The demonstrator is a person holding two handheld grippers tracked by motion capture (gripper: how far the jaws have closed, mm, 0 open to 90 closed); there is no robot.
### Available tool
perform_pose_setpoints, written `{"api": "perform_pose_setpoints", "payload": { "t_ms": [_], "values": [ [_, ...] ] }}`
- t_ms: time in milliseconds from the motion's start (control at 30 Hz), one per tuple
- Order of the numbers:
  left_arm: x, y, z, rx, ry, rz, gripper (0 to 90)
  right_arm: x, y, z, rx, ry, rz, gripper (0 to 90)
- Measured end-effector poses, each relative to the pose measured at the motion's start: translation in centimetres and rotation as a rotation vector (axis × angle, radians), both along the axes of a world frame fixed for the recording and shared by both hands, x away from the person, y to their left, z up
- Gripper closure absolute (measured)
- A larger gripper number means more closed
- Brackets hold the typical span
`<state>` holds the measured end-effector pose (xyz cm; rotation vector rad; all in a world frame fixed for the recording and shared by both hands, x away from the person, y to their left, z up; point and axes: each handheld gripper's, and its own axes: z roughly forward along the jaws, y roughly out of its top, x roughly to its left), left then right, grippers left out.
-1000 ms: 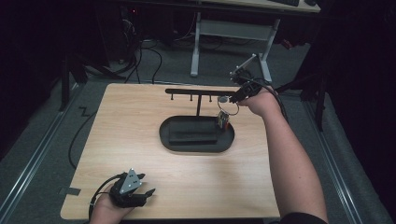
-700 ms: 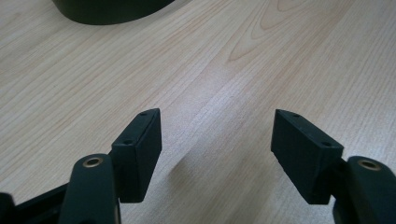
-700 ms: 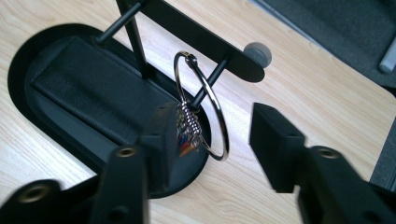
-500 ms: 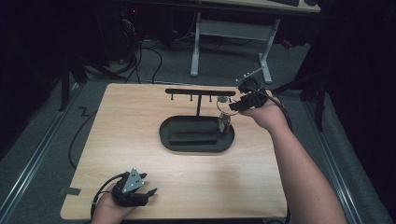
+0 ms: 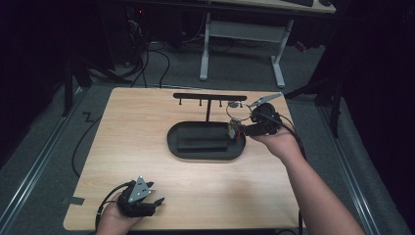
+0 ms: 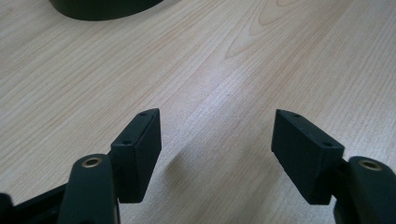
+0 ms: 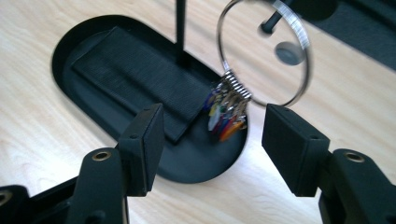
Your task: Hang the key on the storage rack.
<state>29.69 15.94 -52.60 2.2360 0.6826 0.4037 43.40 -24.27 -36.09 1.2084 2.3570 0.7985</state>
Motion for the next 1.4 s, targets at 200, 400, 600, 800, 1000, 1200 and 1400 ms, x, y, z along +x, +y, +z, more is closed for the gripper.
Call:
{"api": "perform_pose_setpoints", "payload": {
  "t_ms": [200, 400, 600, 800, 1000, 1200, 1400],
  "values": [
    [-0.1, -0.1, -0.1, 0.007, 0.001, -0.005, 33.5, -1.5, -0.6, -2.1, 0.036, -0.024, 0.009, 37.6],
    [-0.1, -0.2, -0.3, 0.013, 0.004, -0.010, 33.5, -3.1, -1.2, -3.7, 0.033, -0.047, 0.005, 34.4],
    [-0.2, -0.3, -0.4, 0.015, 0.006, -0.013, 33.5, -5.3, -2.0, -5.4, 0.058, -0.093, 0.010, 34.2],
    [-0.2, -0.5, -0.4, 0.014, 0.010, -0.019, 33.5, -7.7, -2.7, -8.2, 0.100, -0.142, 0.015, 30.9],
    [-0.5, -0.7, -0.2, -0.003, -0.008, -0.028, 33.4, -9.9, -3.8, -12.0, 0.160, -0.128, -0.007, 28.1],
    [-0.7, -0.5, 0.5, -0.068, -0.026, -0.028, 33.4, -13.7, -5.9, -15.3, 0.243, -0.212, -0.122, 27.3],
    [-0.6, -0.2, 0.5, -0.091, -0.017, -0.016, 33.4, -14.1, -6.5, -15.5, 0.248, -0.218, -0.146, 27.4]
  ]
}}
